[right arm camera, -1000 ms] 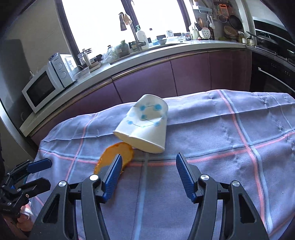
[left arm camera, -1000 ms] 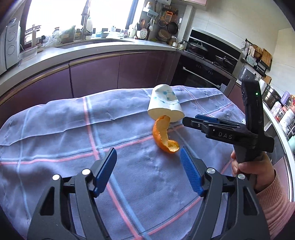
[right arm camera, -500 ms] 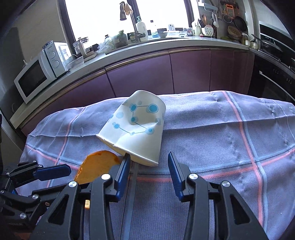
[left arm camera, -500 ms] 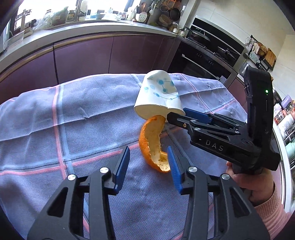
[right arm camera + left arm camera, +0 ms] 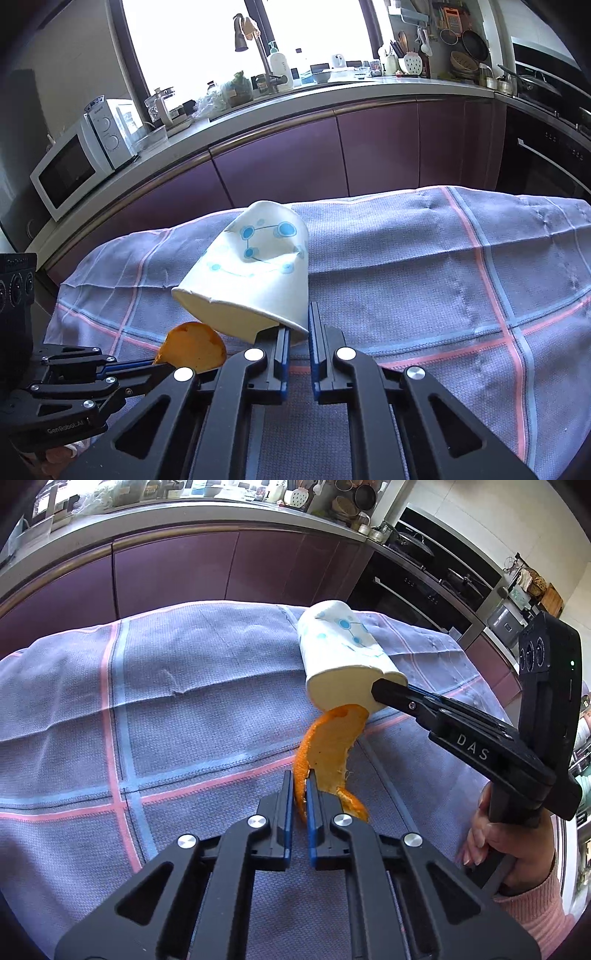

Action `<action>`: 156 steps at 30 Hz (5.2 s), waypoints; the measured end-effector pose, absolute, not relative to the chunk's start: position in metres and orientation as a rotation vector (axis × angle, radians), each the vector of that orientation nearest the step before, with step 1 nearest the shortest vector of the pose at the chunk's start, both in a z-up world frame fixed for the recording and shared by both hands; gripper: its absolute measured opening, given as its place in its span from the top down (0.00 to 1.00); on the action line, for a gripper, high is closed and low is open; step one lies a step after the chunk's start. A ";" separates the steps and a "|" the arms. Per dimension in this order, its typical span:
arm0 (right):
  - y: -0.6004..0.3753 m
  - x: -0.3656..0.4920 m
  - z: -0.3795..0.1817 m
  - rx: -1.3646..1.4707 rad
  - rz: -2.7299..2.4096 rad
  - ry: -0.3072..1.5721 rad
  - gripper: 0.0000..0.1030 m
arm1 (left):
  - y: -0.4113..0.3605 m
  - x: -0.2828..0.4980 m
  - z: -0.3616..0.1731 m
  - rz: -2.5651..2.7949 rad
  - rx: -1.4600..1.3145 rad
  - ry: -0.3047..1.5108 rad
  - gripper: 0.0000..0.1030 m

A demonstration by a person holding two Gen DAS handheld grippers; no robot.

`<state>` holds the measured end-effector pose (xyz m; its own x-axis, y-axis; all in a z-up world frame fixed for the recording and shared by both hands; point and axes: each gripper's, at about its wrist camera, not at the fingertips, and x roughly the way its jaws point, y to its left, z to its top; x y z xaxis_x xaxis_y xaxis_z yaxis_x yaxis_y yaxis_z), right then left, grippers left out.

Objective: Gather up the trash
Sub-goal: 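Grasp the second orange peel with the left tool while the right tool grasps the white paper cup, then carry the orange peel and paper cup together toward the teal bin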

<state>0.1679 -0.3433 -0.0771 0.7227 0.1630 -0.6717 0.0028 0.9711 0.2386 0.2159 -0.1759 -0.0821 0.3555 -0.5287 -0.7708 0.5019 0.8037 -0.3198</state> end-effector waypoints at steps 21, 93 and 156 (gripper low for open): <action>-0.305 0.104 -0.045 0.303 0.267 0.644 0.96 | -0.059 0.130 -0.033 -0.563 0.030 0.847 0.95; -0.117 0.054 -0.034 0.259 0.672 0.682 0.96 | 0.173 -0.002 -0.002 -0.196 -0.097 0.708 0.95; 0.019 0.083 -0.031 0.148 0.900 0.764 0.96 | 0.288 -0.020 -0.005 0.061 -0.211 0.670 0.95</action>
